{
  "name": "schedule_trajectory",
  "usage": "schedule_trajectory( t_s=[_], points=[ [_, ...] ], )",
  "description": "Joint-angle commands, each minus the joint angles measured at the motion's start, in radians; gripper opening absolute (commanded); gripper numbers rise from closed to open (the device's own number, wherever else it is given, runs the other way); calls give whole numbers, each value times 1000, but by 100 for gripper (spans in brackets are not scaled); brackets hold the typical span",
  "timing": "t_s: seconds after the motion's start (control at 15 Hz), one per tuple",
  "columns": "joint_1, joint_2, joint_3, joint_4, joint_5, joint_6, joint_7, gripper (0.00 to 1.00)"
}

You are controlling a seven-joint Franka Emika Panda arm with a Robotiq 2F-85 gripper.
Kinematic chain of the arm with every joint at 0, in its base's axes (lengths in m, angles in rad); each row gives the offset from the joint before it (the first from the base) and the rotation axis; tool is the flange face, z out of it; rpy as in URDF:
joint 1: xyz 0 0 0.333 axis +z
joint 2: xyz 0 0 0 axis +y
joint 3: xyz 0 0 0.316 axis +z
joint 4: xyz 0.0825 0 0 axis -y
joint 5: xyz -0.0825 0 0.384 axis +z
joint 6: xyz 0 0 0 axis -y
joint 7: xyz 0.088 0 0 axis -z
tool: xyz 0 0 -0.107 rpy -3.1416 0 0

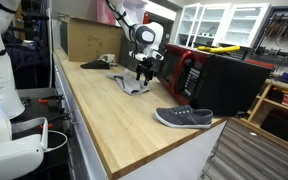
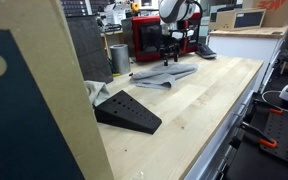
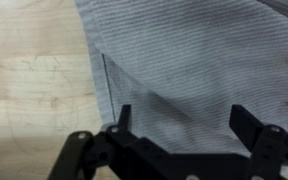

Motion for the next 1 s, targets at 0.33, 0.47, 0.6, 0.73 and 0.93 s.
schedule_trajectory(
  t_s=[0.33, 0.47, 0.6, 0.73, 0.93],
  points=[
    [-12, -33, -25, -130, 0, 87, 13, 72],
    [-14, -52, -35, -154, -7, 106, 11, 59],
    [-14, -81, -47, -186, -16, 121, 13, 43],
    [-4, -123, -67, -236, -51, 131, 25, 27],
    [4, -188, -88, -317, -111, 125, 37, 5]
  ],
)
